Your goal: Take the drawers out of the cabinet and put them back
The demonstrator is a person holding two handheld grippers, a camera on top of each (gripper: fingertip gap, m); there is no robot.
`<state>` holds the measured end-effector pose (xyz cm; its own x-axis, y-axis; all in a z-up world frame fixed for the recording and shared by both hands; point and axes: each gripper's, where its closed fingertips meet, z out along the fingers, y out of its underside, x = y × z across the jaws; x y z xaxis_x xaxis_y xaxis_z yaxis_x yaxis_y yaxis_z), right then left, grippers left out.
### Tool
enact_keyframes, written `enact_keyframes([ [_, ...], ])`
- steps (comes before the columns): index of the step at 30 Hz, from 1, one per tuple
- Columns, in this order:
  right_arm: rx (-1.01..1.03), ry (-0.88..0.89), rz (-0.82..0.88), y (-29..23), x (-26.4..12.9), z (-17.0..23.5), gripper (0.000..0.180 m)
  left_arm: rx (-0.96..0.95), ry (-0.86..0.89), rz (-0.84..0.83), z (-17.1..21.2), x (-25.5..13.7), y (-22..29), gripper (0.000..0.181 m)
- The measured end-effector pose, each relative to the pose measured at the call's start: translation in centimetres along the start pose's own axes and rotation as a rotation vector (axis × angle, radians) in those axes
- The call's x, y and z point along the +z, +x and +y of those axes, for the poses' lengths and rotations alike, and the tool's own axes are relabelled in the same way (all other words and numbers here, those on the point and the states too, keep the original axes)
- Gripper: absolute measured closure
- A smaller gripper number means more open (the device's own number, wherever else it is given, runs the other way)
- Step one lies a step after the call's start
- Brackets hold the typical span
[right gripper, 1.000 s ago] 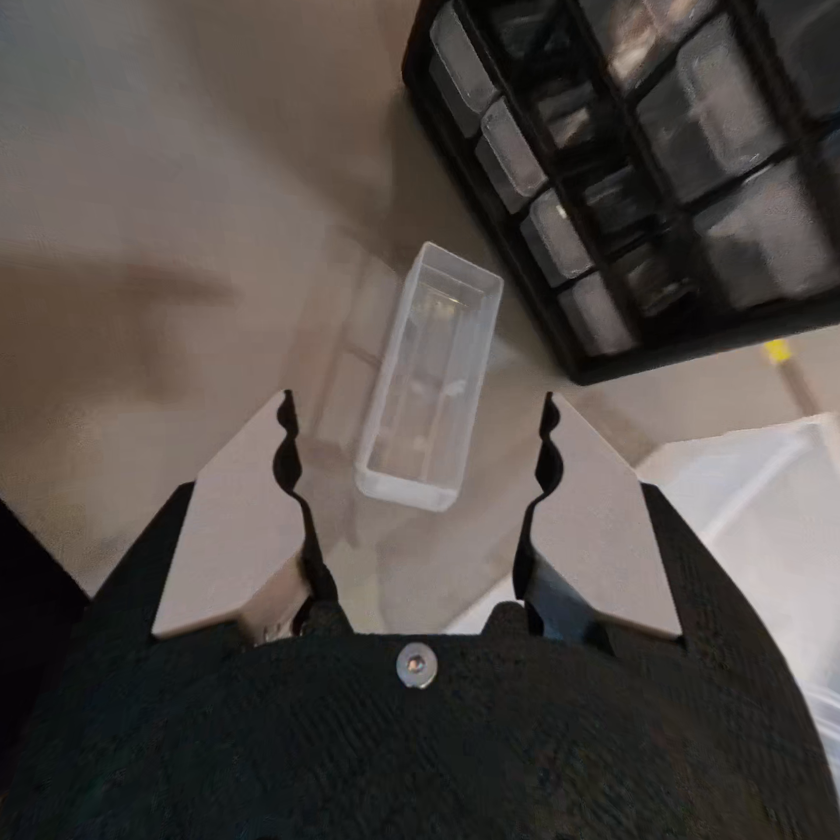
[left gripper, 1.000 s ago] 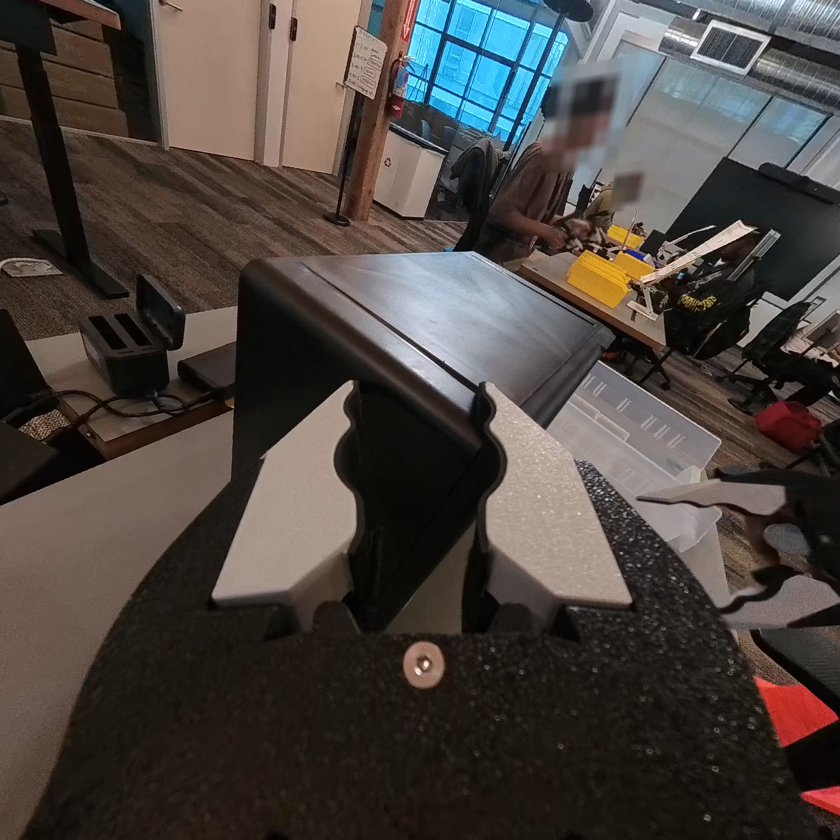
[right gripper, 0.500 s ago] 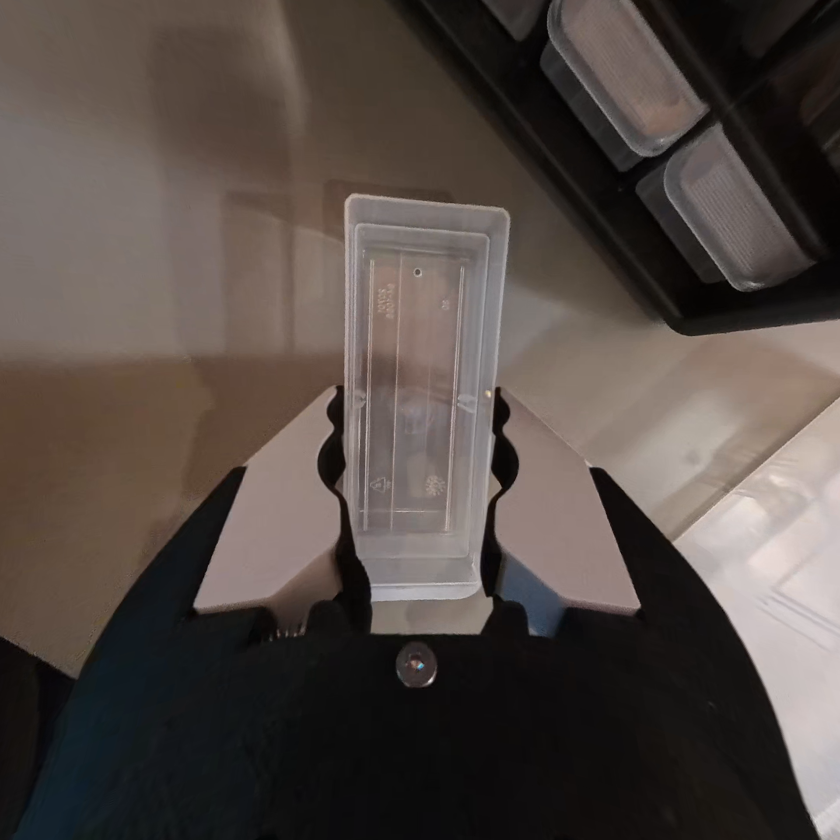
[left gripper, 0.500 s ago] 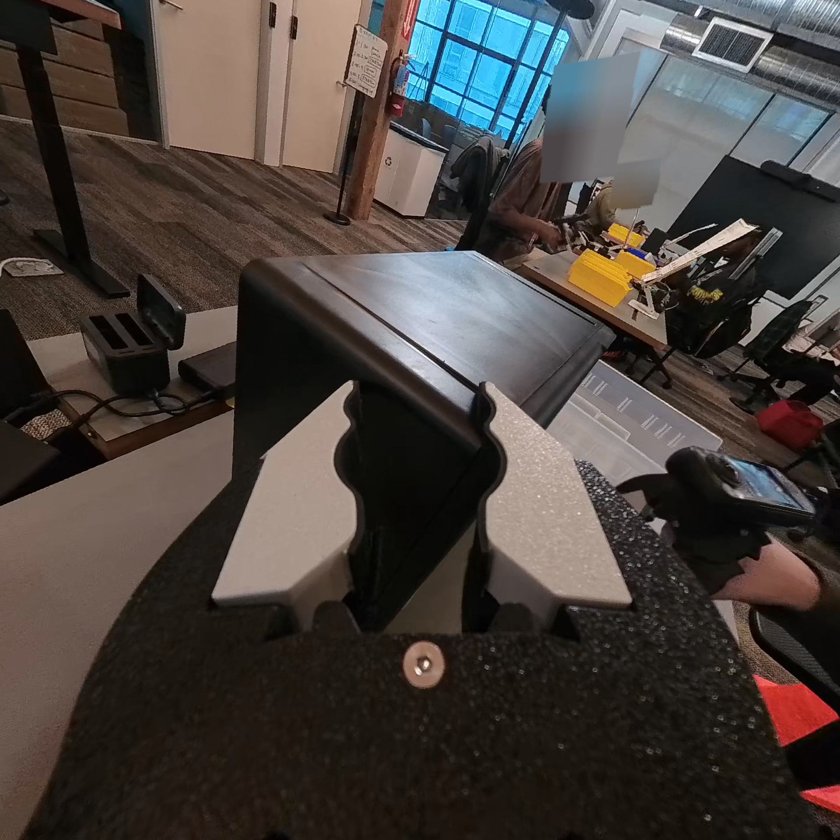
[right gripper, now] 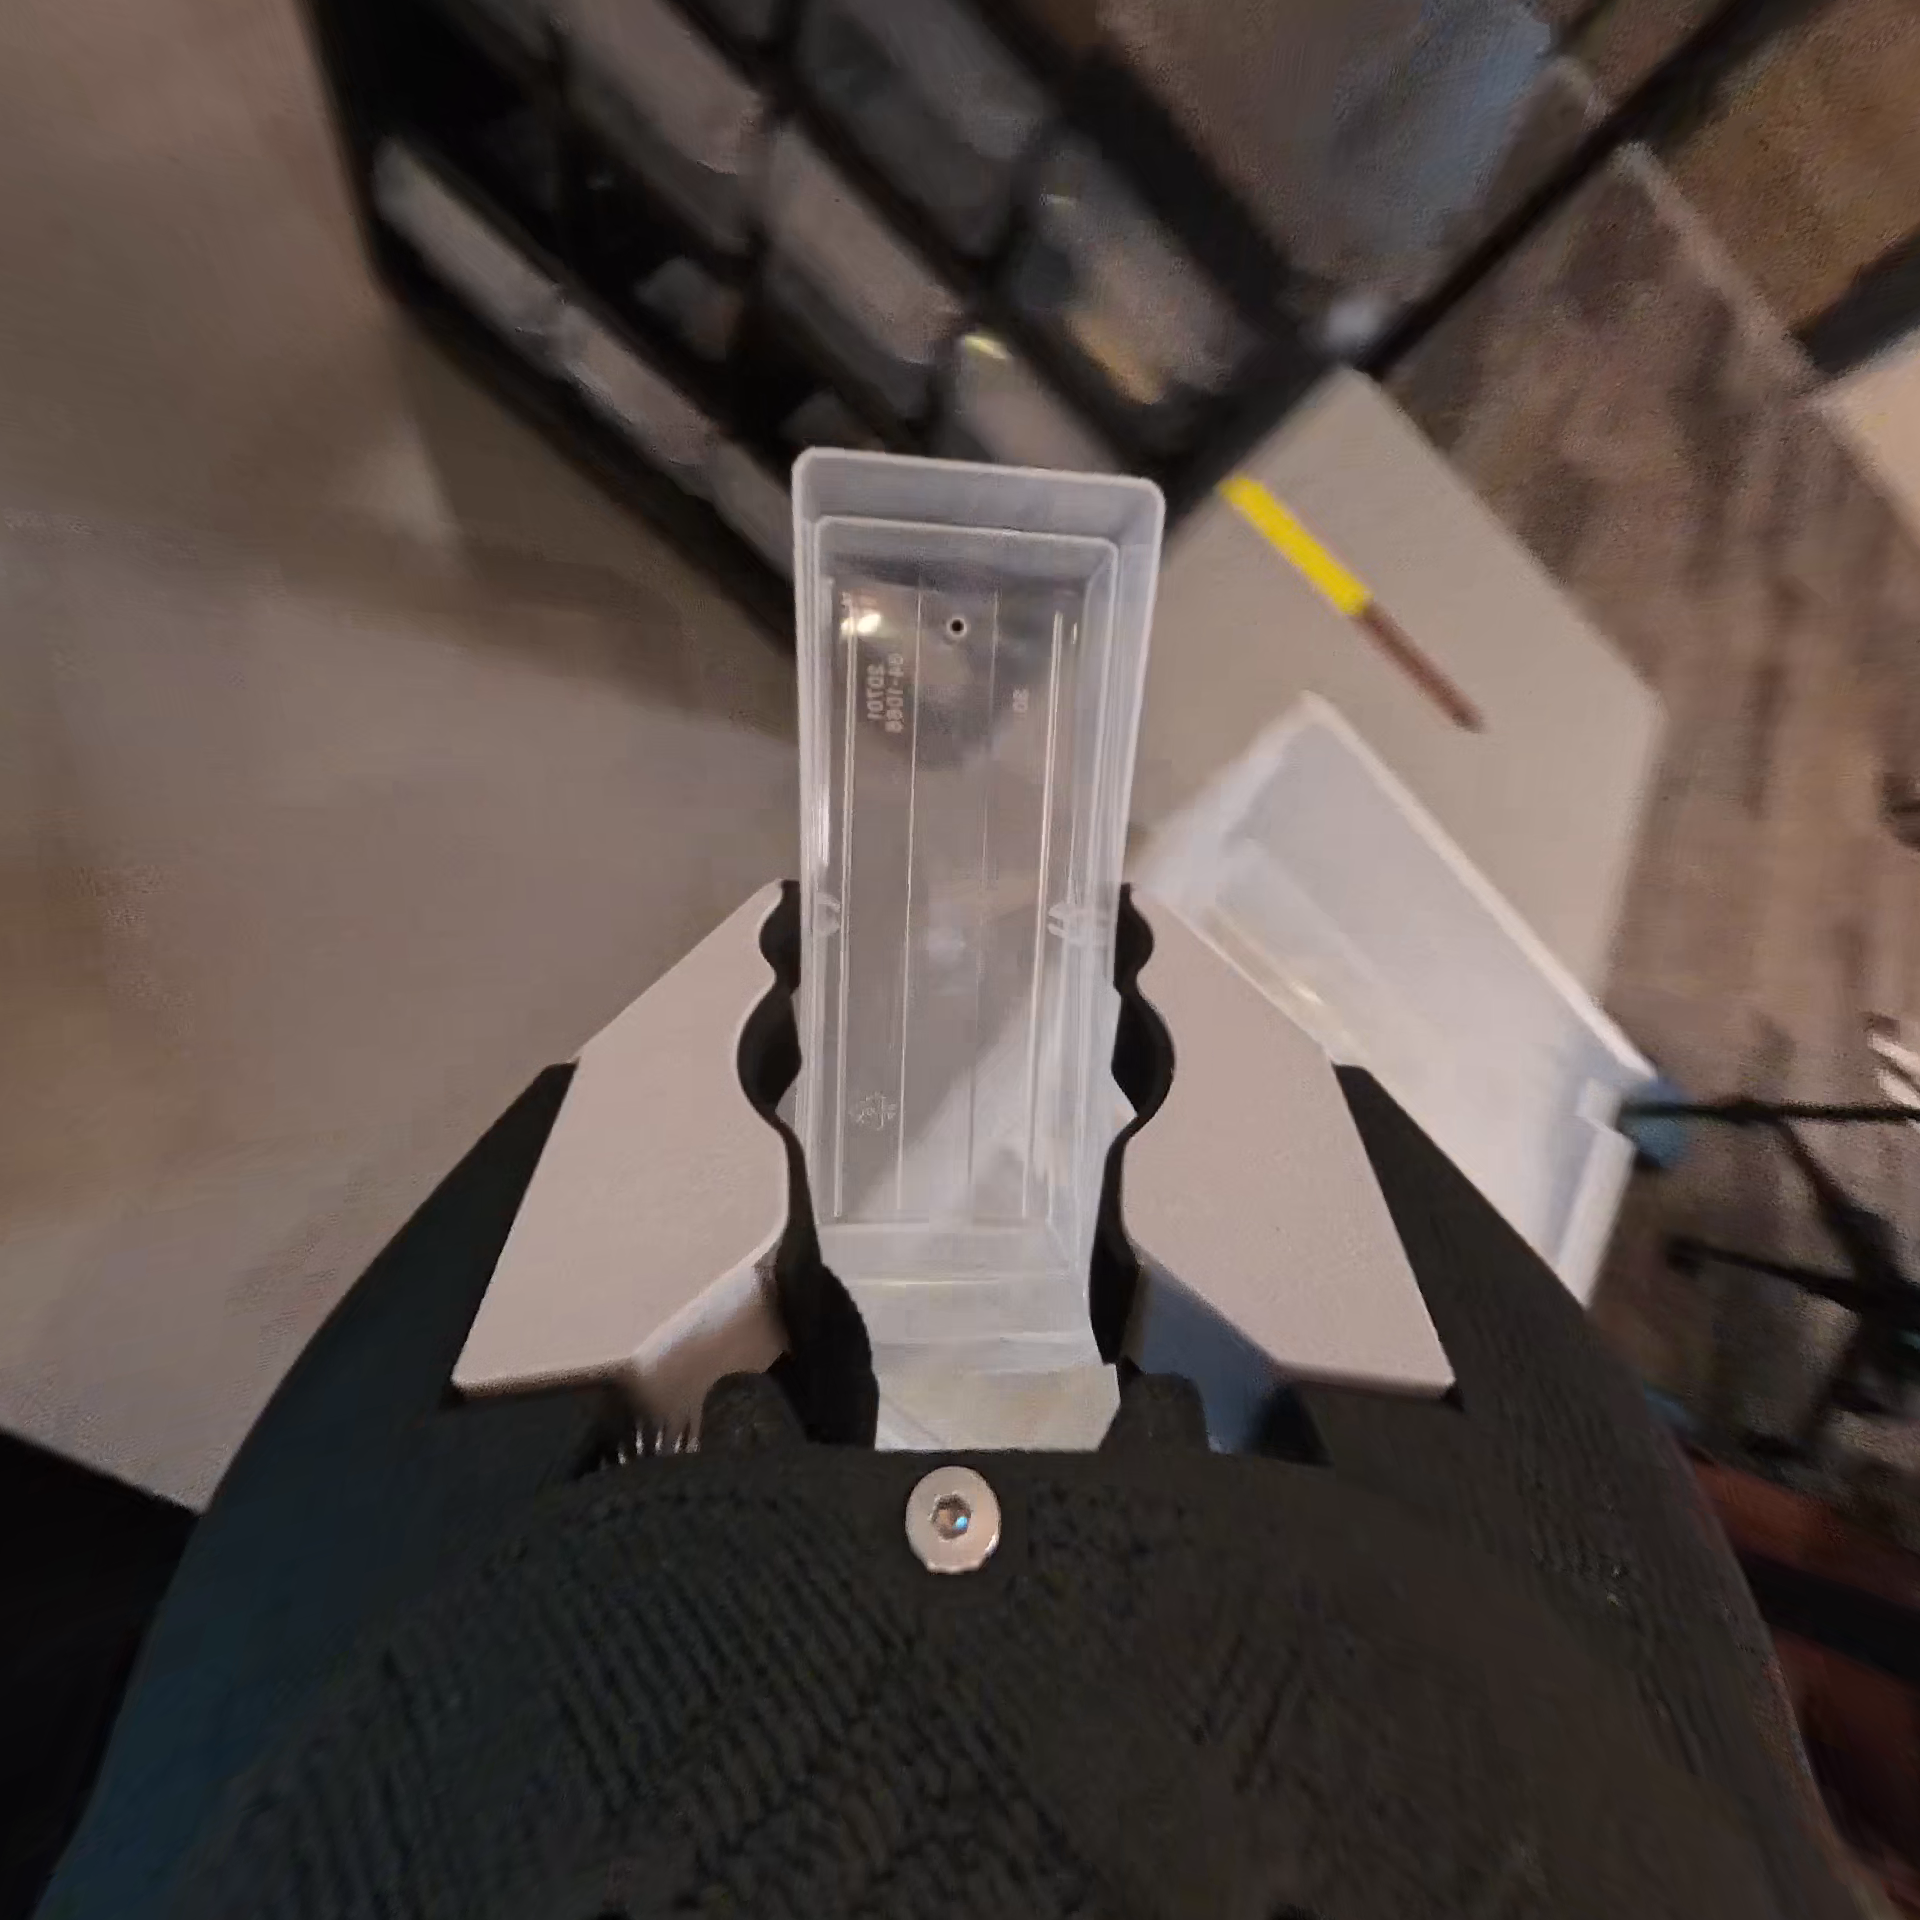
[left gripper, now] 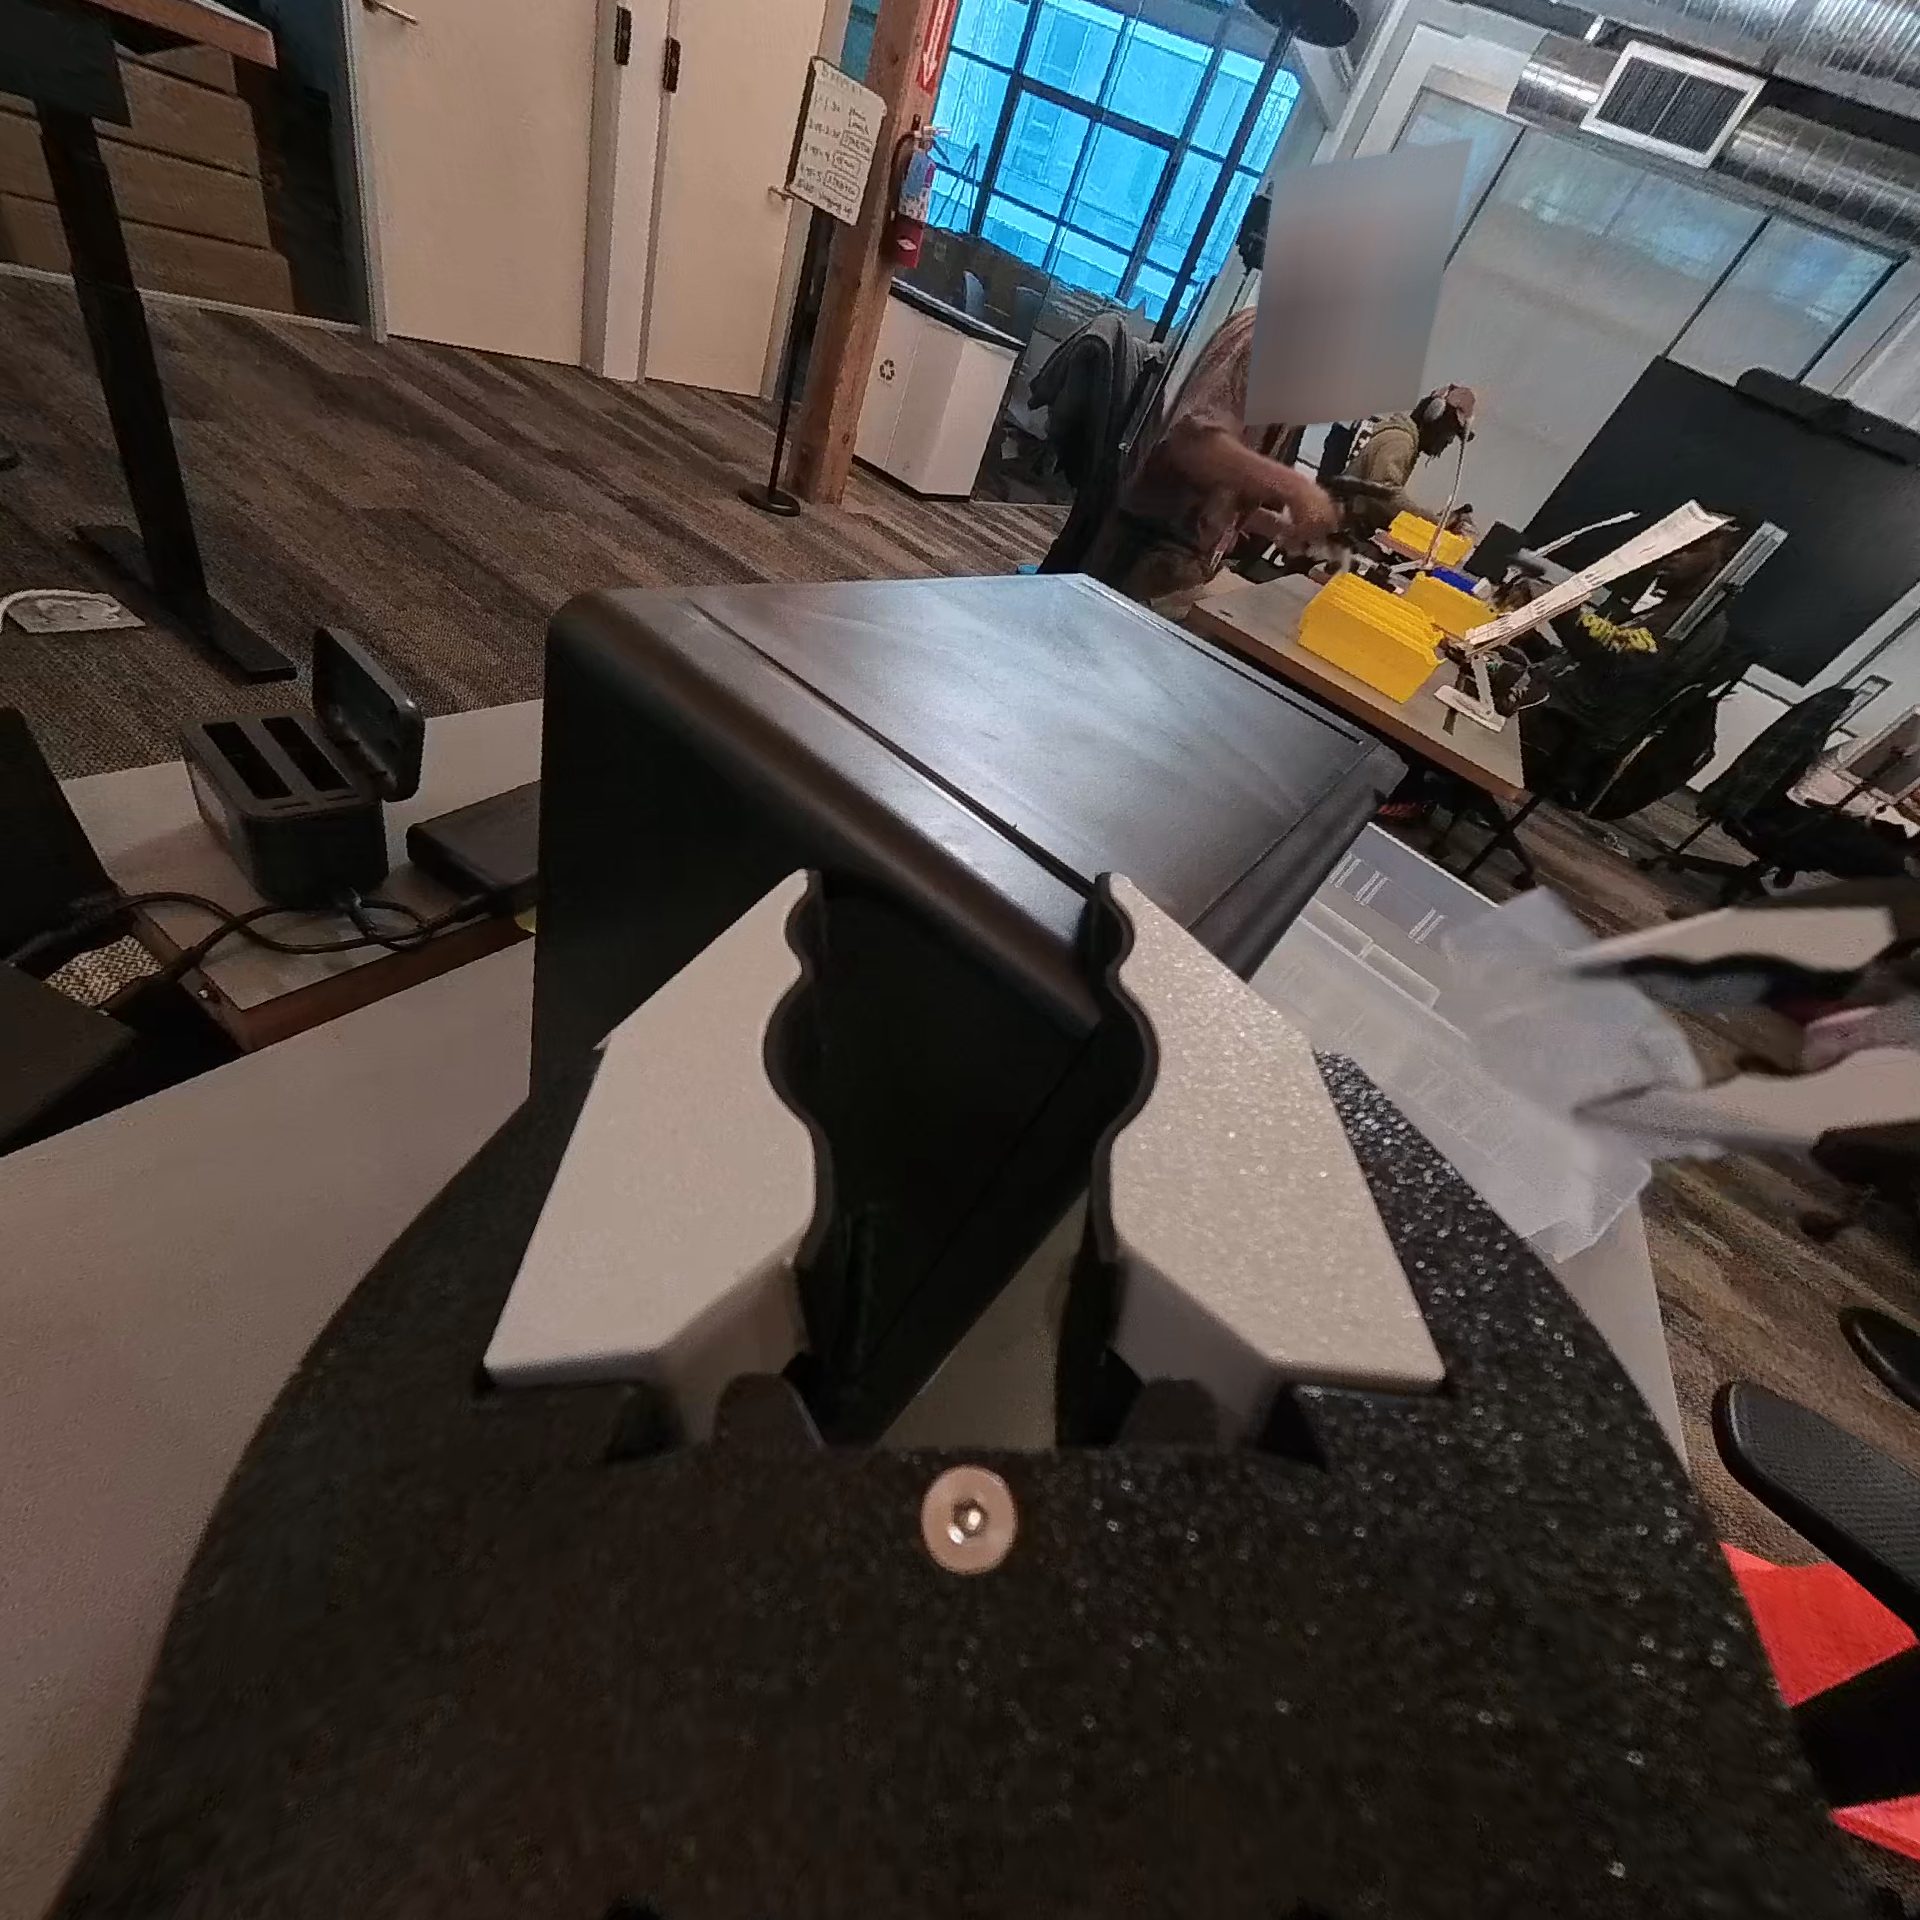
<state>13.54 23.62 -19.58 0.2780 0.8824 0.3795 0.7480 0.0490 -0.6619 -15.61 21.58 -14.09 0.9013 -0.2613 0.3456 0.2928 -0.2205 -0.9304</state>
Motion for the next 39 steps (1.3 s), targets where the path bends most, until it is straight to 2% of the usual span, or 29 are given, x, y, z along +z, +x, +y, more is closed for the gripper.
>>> enact_keyframes([
  [2, -0.011, -0.033, 0.098, 3.6, -2.3, 1.4, 0.120, -0.001, 0.000, 0.000, 0.0, 0.0, 0.0, 0.132],
  [5, -0.023, -0.103, 0.095, 6.9, -4.2, 4.5, 0.120, 0.000, -0.001, -0.001, 0.0, 0.0, 0.0, 0.132],
  [10, 0.001, -0.311, -0.110, 8.3, -3.3, 11.9, 0.120, 0.001, -0.002, -0.002, 0.0, 0.0, 0.0, 0.132],
  [16, -0.148, -0.465, -0.289, 6.8, -1.2, 15.8, 0.121, 0.001, -0.001, -0.001, 0.0, 0.0, 0.0, 0.132],
  [21, -0.303, -0.565, -0.505, 4.5, -0.5, 17.8, 0.120, 0.001, -0.002, -0.001, 0.0, 0.0, 0.0, 0.132],
  [25, -0.443, -0.631, -0.584, 3.3, 0.3, 19.1, 0.119, 0.001, -0.002, -0.001, 0.0, 0.0, 0.0, 0.132],
  [30, -0.542, -0.666, -0.581, 3.4, 1.4, 20.1, 0.117, 0.003, -0.003, -0.003, 0.0, 0.0, 0.0, 0.132],
  [36, -0.546, -0.636, -0.482, 4.3, 1.6, 19.6, 0.110, 0.004, -0.003, -0.003, 0.0, 0.0, 0.0, 0.132],
  [39, -0.511, -0.622, -0.471, 4.3, 0.8, 19.3, 0.116, 0.004, -0.003, -0.003, 0.0, 0.0, 0.0, 0.132],
])
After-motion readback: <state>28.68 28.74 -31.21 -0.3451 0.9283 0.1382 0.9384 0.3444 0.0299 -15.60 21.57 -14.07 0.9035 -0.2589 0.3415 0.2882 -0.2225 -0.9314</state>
